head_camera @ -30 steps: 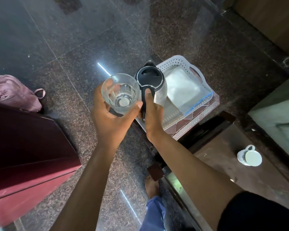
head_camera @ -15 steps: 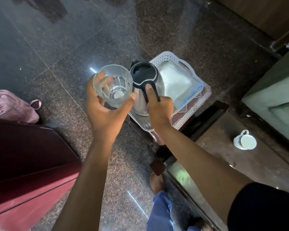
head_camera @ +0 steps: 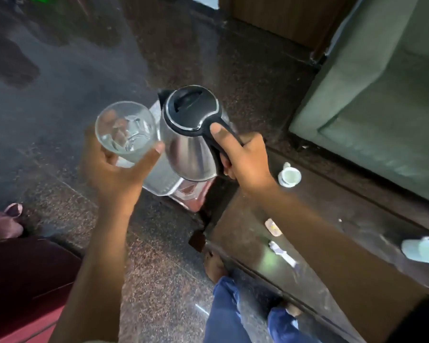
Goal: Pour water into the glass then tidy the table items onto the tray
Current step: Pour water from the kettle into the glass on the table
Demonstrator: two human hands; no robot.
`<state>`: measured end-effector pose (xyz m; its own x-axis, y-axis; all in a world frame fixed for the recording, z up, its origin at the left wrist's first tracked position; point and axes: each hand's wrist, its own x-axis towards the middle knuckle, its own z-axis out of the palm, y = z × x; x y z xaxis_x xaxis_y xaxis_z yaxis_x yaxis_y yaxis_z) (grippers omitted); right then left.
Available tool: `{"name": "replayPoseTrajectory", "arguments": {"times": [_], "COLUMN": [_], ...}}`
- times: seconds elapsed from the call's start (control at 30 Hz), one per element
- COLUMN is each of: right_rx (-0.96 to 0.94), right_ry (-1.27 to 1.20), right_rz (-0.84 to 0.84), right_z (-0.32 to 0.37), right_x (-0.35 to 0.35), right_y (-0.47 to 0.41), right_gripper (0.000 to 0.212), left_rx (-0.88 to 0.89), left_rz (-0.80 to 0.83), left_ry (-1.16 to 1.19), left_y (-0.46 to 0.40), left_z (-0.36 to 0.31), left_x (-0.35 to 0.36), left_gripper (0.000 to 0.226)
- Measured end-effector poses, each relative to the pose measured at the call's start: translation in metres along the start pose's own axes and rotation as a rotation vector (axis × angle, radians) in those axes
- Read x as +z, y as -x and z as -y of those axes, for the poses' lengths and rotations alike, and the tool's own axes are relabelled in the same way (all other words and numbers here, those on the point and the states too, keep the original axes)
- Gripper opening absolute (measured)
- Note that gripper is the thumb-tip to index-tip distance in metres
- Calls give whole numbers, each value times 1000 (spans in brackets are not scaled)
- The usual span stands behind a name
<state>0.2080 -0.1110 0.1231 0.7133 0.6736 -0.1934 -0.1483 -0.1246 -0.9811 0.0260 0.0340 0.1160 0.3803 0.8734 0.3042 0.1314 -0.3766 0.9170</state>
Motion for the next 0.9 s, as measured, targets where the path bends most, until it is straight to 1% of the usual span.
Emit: {"name": "replayPoseTrajectory", "arguments": {"times": [0.1,0.2,0.27,0.33,0.4,0.47,0.53,0.63,0.7,0.77,0.87,0.9], "right_rx": [-2,-13,-30,-35,-29,-13,11,51,77,108,154,169], "right_ry": [35,45,58,66,92,124,163,183,191,210,277,297], "right_rz": [-48,-104,-113,-141,-176,-213,-249,-290,-312,-339,-356,-363], "right_z": [20,34,39,39,36,31,25,12,4,-4,-16,-19], "right_x": [-52,-111,-154,-199,-243,-285,-322,-373,-402,-427,-457,-466], "right_y": [19,44,62,81,100,119,140,170,188,205,227,233], "right_gripper": [66,79,79,74,70,70,72,72,72,71,77,80], "left_rx": [12,18,39,64,74,39,9,32,17,4,14,-10], "left_rz": [57,72,89,136,197,268,356,516,605,660,751,792], "left_ry": [-4,-77,-93,-89,-92,-68,-57,-96,-102,-87,-85,-60], "left_y": [13,36,57,78,99,121,144,179,203,225,258,267], "left_z": [-22,-49,-67,-80,-88,-90,-86,-78,-75,-72,-63,-56], "left_x": [33,71,99,127,156,186,216,263,292,319,356,369], "left_gripper": [93,83,76,74,77,80,84,86,88,90,91,92]}}
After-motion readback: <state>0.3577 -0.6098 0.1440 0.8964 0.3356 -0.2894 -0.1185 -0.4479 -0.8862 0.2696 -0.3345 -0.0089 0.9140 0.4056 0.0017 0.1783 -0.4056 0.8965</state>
